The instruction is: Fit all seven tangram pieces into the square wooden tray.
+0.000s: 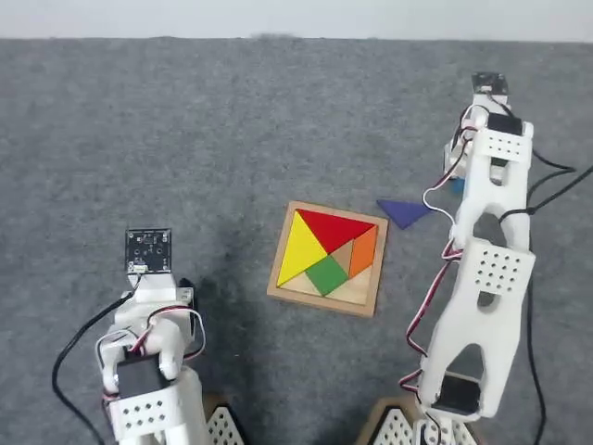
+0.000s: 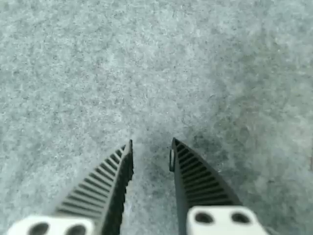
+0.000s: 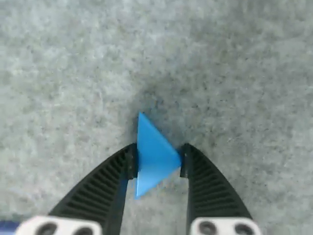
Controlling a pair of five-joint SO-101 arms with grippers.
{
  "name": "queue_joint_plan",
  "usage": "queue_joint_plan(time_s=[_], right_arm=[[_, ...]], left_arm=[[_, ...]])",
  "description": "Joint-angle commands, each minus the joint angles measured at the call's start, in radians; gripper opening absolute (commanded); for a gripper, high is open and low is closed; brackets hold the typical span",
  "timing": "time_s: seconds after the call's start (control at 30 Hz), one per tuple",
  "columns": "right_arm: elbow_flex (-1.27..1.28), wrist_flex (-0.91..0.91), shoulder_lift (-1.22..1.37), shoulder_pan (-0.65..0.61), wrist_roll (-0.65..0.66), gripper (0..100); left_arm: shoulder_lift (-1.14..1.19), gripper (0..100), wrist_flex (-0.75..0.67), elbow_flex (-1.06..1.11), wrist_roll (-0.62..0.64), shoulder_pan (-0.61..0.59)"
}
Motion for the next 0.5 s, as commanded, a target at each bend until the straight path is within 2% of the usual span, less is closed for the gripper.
queue_joint_plan(time_s=[0.0, 0.23, 0.37, 0.47], right_arm=[[-0.014, 0.111, -0.004, -0.016, 0.037, 6.8], [-0.164, 0.453, -0.002, -0.059, 0.087, 6.7], [-0.206, 0.469, -0.061, -0.061, 0.091, 1.3], [-0.091, 0.469, -0.191, -0.074, 0.094, 3.9]], left_arm=[[0.002, 12, 0.006, -0.008, -0.011, -0.003], [0.002, 12, 0.006, -0.008, -0.011, -0.003], [0.002, 12, 0.006, -0.008, -0.011, -0.003], [0.002, 12, 0.006, -0.008, -0.011, -0.003]])
